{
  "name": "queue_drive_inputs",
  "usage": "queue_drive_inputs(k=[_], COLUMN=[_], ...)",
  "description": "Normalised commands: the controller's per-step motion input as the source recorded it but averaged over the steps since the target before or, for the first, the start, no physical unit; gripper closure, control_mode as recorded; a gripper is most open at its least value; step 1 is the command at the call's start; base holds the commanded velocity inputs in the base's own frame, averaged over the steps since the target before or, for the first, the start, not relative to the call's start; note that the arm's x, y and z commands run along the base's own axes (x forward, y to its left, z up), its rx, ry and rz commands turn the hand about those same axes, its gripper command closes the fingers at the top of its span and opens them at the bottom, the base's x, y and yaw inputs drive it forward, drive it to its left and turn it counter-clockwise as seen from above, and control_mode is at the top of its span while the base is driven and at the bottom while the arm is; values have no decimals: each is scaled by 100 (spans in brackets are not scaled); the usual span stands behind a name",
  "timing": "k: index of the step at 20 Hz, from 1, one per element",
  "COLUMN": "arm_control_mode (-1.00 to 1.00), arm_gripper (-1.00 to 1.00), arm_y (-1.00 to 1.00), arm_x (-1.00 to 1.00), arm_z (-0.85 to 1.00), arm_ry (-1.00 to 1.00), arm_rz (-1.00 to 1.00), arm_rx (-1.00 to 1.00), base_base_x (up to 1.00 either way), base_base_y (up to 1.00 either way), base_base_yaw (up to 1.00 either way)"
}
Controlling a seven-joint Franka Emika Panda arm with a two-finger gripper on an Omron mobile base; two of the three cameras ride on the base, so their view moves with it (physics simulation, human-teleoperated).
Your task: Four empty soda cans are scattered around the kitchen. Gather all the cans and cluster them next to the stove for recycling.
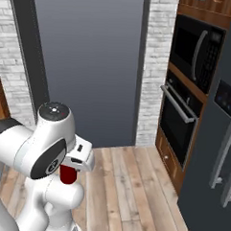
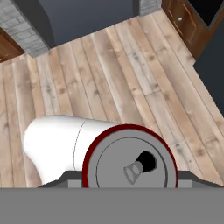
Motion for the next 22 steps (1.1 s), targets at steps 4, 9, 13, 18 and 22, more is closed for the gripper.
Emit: queue_drive_inputs(k=[4, 9, 13, 18, 22], arm_control_mode=[100, 100, 100, 100, 100], arm_gripper=[100, 100, 100, 100, 100], arm_y=[0, 0, 0, 0, 0], arm_x=[0, 0, 0, 0, 0], arm_z=[0, 0, 0, 0, 0], arm_ry=[0, 0, 0, 0, 0], arm_rz=[0, 0, 0, 0, 0], arm_rx=[0, 0, 0, 0, 0], base_base_x=[7, 5, 3, 28, 90], base_base_y=[100, 100, 100, 100, 100], base_base_yaw=[0, 0, 0, 0, 0])
